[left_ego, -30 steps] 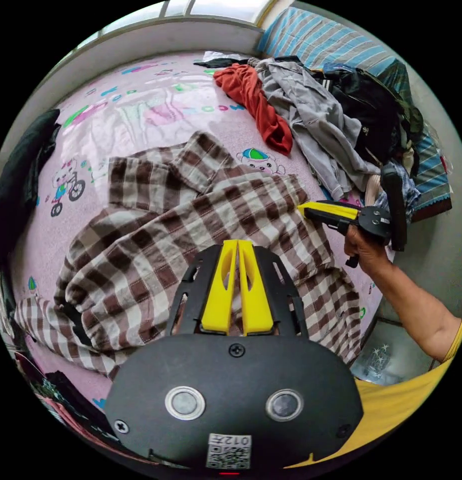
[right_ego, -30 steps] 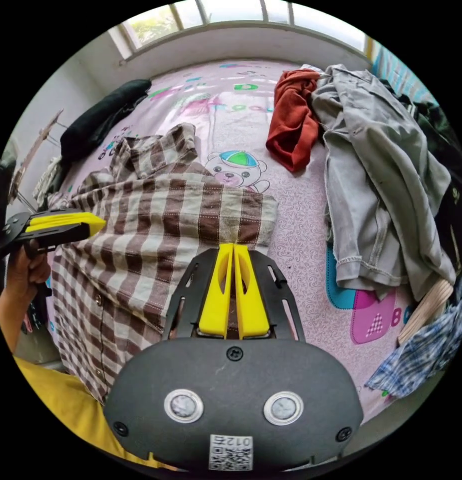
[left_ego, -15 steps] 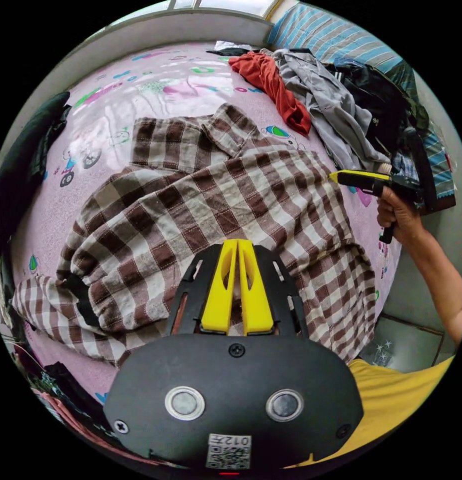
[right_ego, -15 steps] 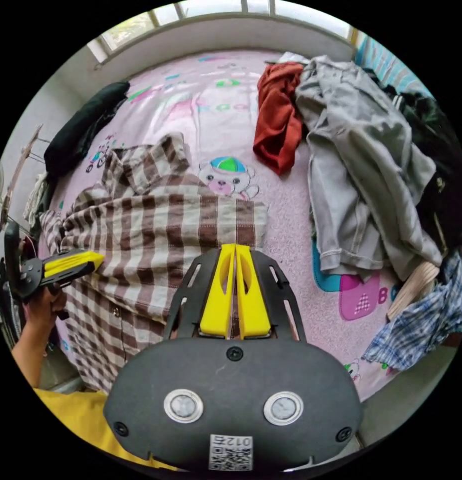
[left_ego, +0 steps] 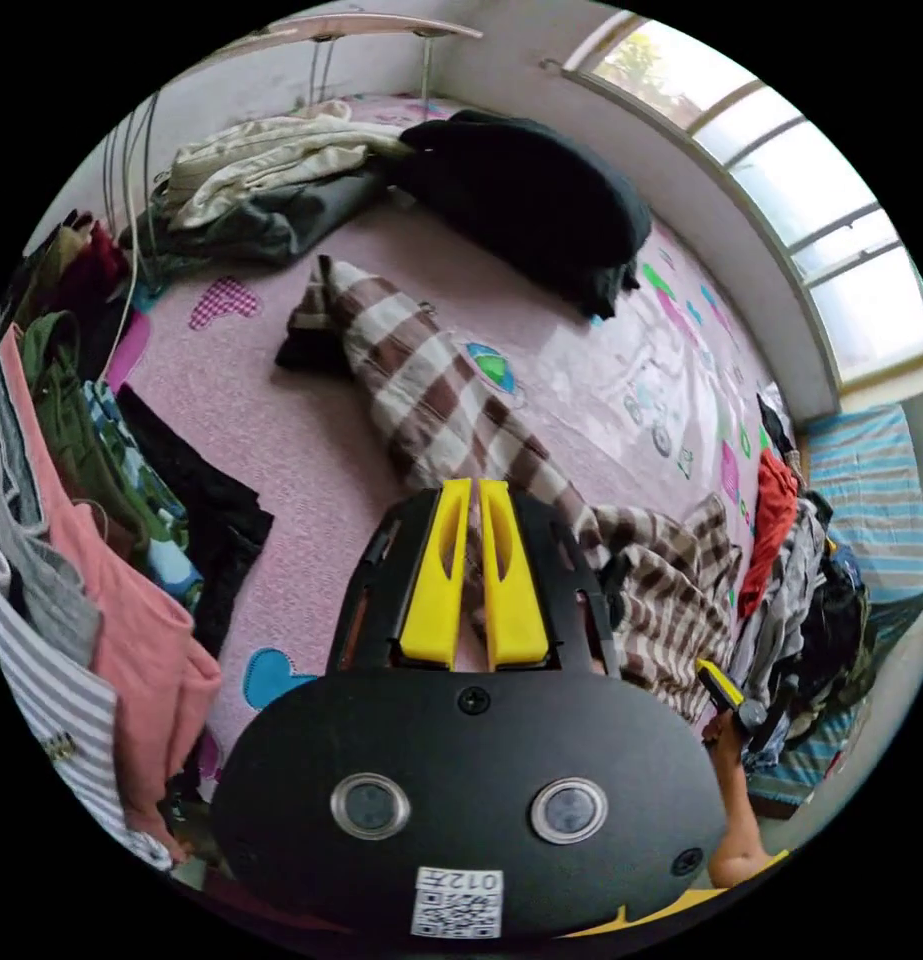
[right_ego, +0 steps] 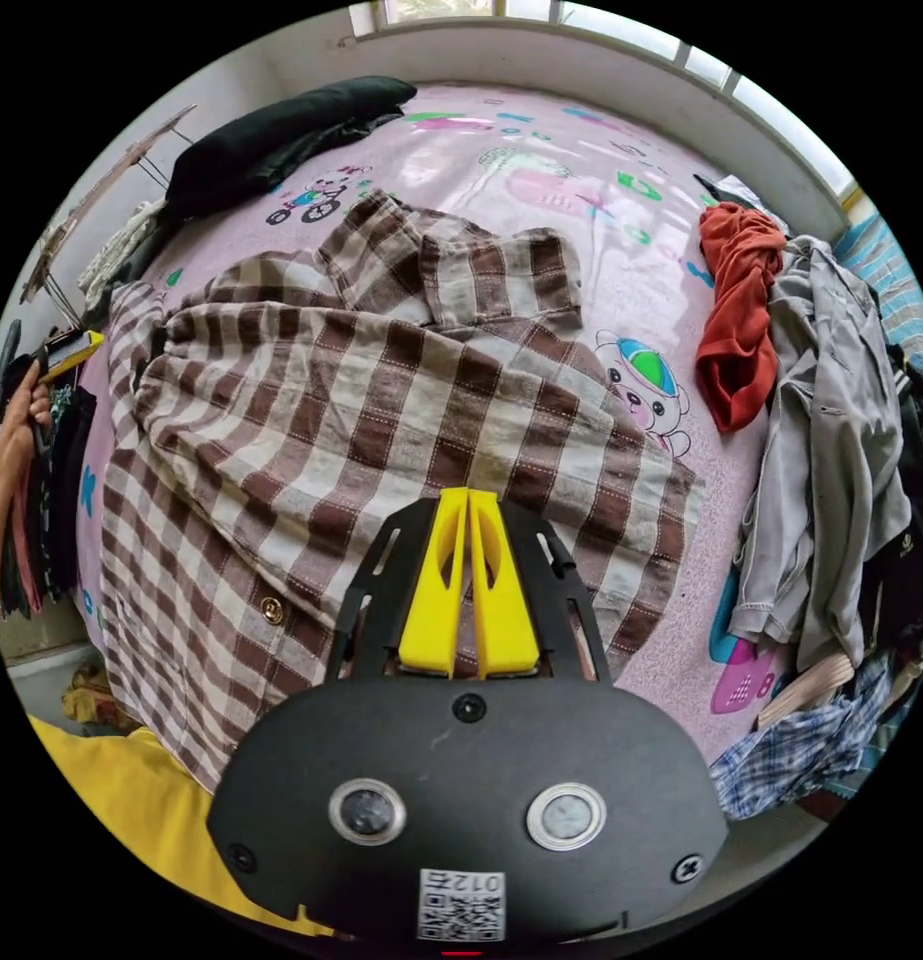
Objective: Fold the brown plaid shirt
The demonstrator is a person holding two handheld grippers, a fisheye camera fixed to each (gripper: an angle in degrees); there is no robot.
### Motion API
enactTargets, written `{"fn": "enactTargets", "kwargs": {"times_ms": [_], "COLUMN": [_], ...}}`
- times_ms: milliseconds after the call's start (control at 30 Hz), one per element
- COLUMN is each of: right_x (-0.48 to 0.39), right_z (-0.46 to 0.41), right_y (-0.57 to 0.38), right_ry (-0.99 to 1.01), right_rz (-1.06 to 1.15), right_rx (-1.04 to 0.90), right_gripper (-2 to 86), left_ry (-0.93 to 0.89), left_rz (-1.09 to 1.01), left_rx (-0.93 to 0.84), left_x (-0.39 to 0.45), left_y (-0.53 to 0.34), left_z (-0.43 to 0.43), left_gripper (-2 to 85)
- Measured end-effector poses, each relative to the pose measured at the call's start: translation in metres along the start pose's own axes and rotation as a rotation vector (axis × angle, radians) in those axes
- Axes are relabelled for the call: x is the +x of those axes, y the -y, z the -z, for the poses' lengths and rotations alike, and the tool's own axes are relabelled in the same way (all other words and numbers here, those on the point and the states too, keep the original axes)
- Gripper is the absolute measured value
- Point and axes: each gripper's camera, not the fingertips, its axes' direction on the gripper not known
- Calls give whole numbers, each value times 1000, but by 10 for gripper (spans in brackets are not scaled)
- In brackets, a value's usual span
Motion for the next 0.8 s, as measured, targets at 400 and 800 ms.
{"fn": "enactTargets", "kwargs": {"times_ms": [400,800], "right_x": [-165,-409], "right_z": [77,64], "right_y": [87,188], "right_ry": [299,91], "right_rz": [369,915], "right_rx": [350,168], "right_gripper": [13,93], "left_ry": [-34,-276], "left_rz": [-26,-209], "left_rx": [28,223], "left_x": [-60,-12], "left_y": [13,-73], "left_z": [-9,37], "left_gripper": [5,3]}}
